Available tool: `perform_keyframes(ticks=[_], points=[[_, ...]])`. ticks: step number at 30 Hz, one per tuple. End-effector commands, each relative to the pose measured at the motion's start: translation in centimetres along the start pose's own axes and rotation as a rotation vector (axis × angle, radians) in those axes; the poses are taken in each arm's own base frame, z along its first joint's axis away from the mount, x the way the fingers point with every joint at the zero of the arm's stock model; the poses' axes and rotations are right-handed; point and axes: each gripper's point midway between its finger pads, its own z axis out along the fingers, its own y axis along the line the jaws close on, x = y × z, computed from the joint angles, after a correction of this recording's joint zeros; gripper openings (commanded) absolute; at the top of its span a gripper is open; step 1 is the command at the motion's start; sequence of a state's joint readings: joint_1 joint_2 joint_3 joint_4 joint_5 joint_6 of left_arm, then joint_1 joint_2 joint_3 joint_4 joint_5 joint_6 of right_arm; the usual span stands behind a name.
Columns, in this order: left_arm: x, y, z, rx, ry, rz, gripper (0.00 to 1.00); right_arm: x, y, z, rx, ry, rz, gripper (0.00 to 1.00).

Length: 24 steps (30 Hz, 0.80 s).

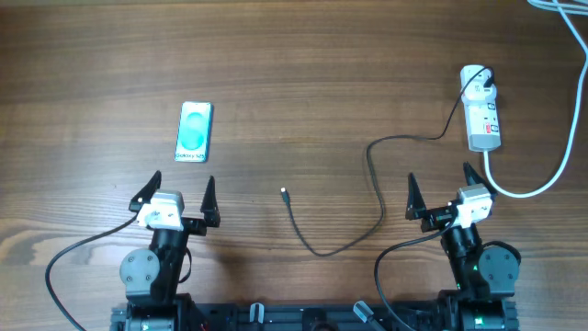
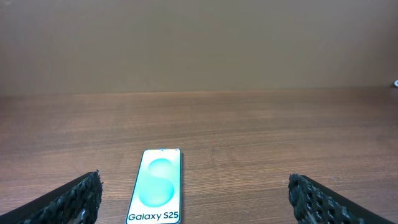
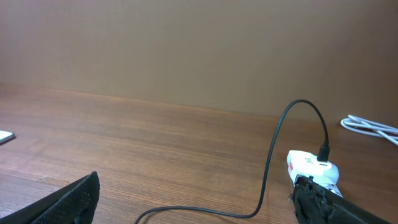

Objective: Plug charger to phone and switch on socket

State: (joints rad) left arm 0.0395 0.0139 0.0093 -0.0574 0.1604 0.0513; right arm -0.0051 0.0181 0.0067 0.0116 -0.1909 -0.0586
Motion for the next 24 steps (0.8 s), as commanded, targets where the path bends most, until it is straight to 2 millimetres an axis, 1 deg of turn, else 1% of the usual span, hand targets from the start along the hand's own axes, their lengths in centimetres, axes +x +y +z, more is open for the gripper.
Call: perform_keyframes(ticks=[1,24], points=[[0.20,0.10,-0.01,-0.008,0.004,0.019,1.00,-0.16,0.26,-0.03,-0.013,-0.009,-0.015,1.00],[0.20,0.10,-0.01,-0.008,0.004,0.019,1.00,-0.16,0.26,-0.03,-0.013,-0.009,-0.015,1.00]])
